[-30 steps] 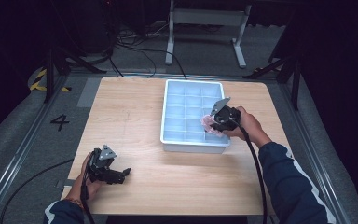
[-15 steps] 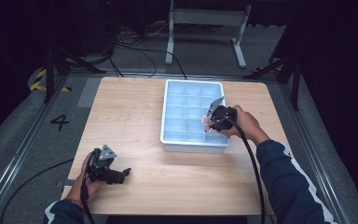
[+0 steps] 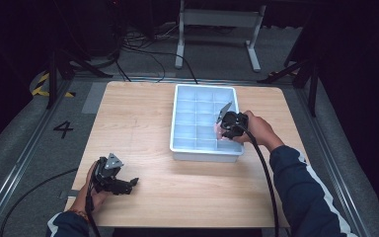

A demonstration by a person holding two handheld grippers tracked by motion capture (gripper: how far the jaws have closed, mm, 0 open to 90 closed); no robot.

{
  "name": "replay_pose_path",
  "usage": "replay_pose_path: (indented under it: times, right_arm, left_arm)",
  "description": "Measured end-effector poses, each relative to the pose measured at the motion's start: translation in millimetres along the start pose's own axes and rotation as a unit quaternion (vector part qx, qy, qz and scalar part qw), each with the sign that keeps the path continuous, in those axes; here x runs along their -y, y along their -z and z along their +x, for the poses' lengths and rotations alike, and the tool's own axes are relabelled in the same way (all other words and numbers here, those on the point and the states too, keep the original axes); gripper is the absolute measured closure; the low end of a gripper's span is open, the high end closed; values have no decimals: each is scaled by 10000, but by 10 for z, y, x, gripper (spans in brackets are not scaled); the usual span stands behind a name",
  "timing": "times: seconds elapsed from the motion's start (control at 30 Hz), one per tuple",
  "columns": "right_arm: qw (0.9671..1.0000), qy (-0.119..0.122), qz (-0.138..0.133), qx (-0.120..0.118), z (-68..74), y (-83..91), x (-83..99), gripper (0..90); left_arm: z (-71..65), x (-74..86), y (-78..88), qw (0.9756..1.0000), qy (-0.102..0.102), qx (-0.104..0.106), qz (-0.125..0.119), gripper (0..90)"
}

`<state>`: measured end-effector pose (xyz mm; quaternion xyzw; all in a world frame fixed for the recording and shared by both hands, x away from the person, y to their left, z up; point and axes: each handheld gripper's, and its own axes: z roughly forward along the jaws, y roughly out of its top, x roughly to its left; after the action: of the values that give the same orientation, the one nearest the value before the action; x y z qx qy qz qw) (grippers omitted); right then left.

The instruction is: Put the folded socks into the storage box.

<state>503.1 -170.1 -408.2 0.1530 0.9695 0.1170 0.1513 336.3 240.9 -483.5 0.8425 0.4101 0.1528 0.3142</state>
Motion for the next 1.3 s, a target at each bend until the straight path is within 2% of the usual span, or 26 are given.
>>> replay_pose_path:
  times: [0.33,0.5,0.7,0.8,0.93,1.3]
  right_arm:
    - [9995,77,293,-14,7,-67,-55,738]
    - [9983,222,539,-5,29,-124,-89,736]
    - [9976,238,653,-10,28,-138,-110,735]
    - [9964,196,826,-51,35,-167,-147,730]
    - [9942,328,1026,-45,70,-250,-163,712]
    - [9972,147,730,-109,50,-156,-100,659]
  left_arm:
    - [-2,1,1,10000,17,4,11,0]
    - [0,0,0,10000,5,2,6,0]
    - [-2,1,0,10000,13,4,9,0]
    - [-1,1,0,10000,10,2,10,0]
    - [1,-1,-1,10000,-5,5,-2,0]
    - [-2,0,1,10000,16,5,9,0]
